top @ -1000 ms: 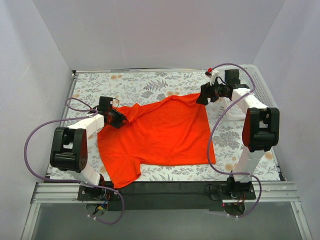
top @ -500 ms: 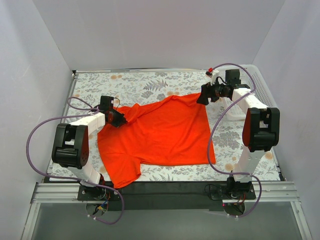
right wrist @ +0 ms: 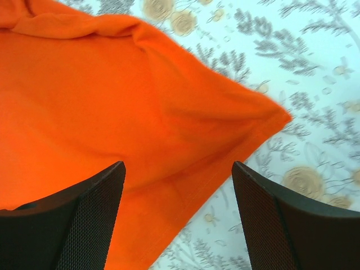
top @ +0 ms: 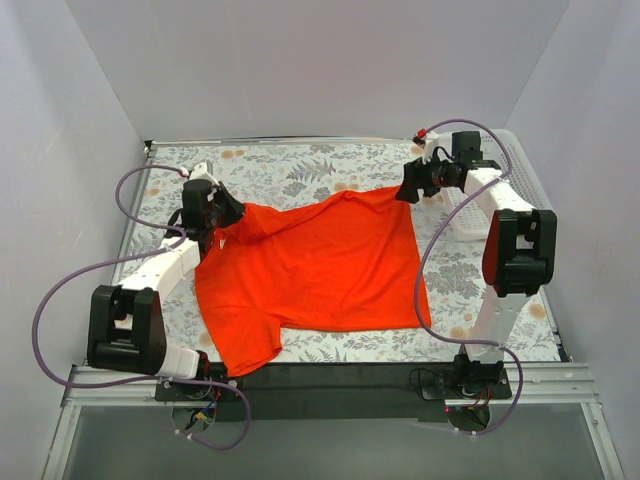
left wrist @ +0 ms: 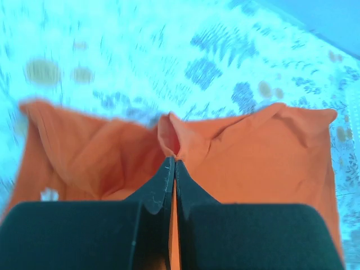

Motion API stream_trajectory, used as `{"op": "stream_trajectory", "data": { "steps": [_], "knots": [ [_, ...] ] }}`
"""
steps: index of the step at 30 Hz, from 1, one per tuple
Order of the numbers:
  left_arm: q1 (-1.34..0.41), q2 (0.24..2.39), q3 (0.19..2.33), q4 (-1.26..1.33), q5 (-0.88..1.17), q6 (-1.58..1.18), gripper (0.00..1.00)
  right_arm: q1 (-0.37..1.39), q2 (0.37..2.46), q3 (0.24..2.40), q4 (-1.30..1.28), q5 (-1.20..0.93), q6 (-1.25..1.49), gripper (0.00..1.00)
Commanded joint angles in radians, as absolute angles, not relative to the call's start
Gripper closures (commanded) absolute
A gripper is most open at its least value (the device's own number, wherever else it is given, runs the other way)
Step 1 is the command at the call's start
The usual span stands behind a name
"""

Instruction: Fold and stack the t-shirts

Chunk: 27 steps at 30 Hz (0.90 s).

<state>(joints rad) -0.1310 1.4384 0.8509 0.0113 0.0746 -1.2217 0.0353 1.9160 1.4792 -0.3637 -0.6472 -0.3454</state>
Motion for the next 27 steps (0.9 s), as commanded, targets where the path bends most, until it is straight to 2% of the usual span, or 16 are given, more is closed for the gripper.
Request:
{"op": "stream_trajectory", "data": {
  "steps": [1,8,12,14,18,26,27],
  "knots": [
    [-0.129,1.35,0.798,0.248,0.104,-0.904,1.0,0.049,1.972,1.609,-0.399,-0.588,-0.37,0.3],
    [-0.129,1.304,0.752,0.354,0.166,-0.787,1.0,0.136,2.129,1.816,-0.468,-0.292,-0.419,0.33],
    [-0.129,1.292,0.735,0.38,0.181,-0.779,1.0,0.159,2.23,1.922,-0.486,-0.158,-0.408,0.48],
    [-0.129,1.296,0.735,0.383,0.19,-0.781,1.0,0.163,2.258,1.972,-0.486,-0.103,-0.396,0.51],
    [-0.129,1.293,0.721,0.396,0.19,-0.784,1.0,0.163,2.325,2.023,-0.497,-0.061,-0.394,0.55],
    [-0.129,1.276,0.71,0.396,0.195,-0.784,1.0,0.163,2.338,1.984,-0.52,-0.109,-0.394,0.55],
    [-0.129,1.275,0.71,0.396,0.193,-0.785,1.0,0.163,2.333,1.979,-0.523,-0.113,-0.396,0.58]
  ]
}}
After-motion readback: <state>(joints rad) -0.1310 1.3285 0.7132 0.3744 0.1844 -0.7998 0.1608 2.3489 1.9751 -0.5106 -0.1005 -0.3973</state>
